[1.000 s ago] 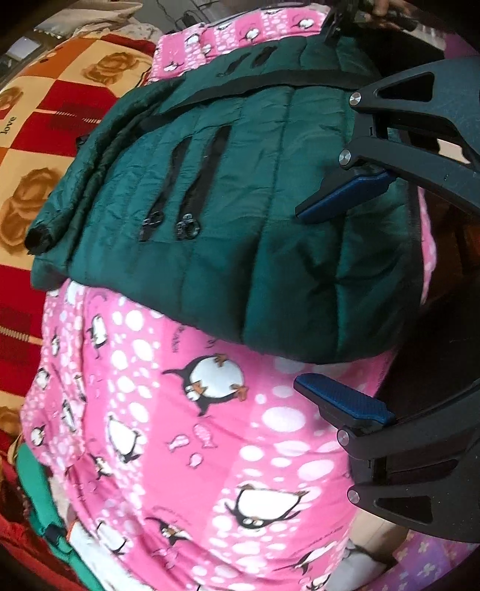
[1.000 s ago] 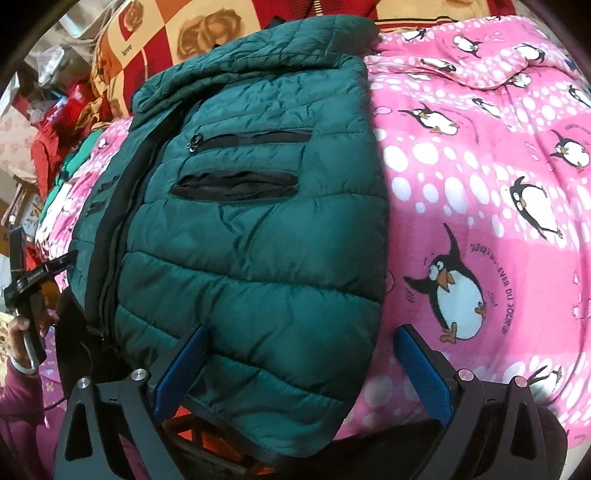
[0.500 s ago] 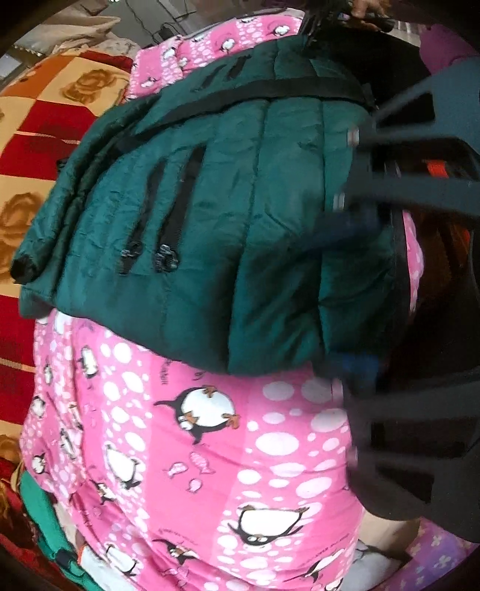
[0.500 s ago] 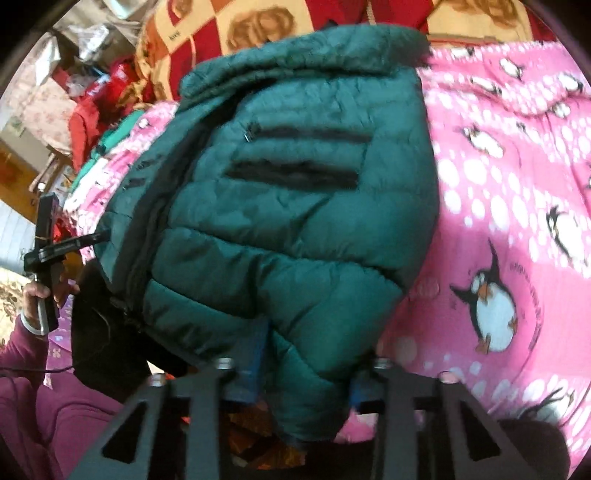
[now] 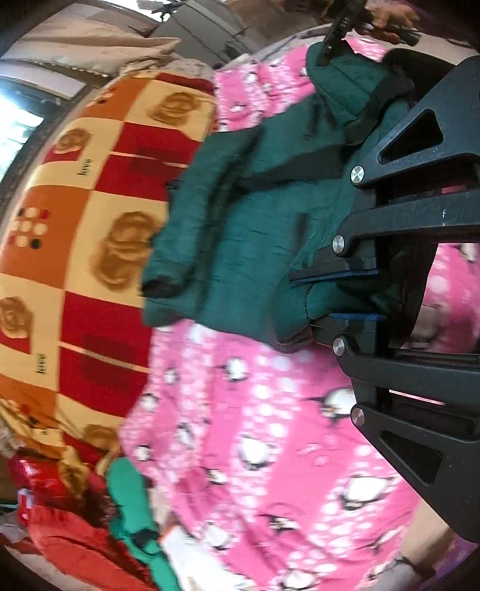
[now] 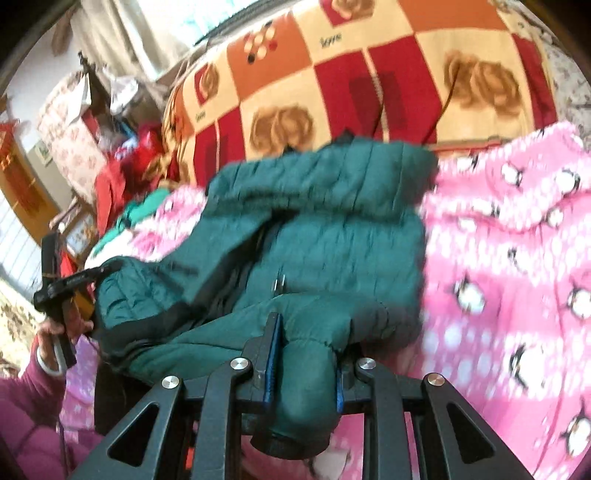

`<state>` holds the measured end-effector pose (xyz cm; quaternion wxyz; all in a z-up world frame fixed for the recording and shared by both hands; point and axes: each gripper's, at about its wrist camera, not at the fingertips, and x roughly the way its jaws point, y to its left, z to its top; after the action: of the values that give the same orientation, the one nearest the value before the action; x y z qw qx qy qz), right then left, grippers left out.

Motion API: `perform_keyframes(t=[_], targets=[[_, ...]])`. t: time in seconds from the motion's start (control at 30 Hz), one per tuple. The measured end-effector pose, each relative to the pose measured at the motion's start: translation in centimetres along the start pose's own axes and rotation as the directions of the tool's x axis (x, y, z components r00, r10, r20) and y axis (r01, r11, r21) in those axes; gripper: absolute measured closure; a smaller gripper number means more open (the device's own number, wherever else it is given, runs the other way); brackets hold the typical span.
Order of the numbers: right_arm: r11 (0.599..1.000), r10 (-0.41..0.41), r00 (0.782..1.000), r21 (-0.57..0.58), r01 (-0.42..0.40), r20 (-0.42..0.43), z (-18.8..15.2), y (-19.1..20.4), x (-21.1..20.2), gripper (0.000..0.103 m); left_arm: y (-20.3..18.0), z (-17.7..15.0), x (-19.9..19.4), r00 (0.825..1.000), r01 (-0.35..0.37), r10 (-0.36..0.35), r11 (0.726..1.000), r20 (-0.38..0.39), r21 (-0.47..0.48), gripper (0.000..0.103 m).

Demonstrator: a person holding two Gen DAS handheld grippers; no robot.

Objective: Fold large clothes

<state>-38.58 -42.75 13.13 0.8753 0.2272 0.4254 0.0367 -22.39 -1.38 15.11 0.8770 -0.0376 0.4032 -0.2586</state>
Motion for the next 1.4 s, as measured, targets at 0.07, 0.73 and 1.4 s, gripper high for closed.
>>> perform_keyframes(t=[0.07,0.73,1.4], targets=[[1.0,-0.018,0.999,-0.006,0.018,0.037,1.7,-0.3,0.0,0.082,-0.3,1.7,0.3,0.999,0.002,-0.001,1.0,0.034,-0.008,0.09],[0.975,-0.218,0.963,0.086,0.206,0.161,18.0,-6.7,8.8,0.082,-4.2,17.3,13.5,0.956,-0.215,0.214,0.977,0.199,-0.019,0.09],[0.957,0.001,0.999,0.29,-0.012,0.039,19.6,-14.8,17.5,0.04,-3.2,17.4,24.5,0.946,-0.314,0.314,0.949,0.075,-0.014,0.09]])
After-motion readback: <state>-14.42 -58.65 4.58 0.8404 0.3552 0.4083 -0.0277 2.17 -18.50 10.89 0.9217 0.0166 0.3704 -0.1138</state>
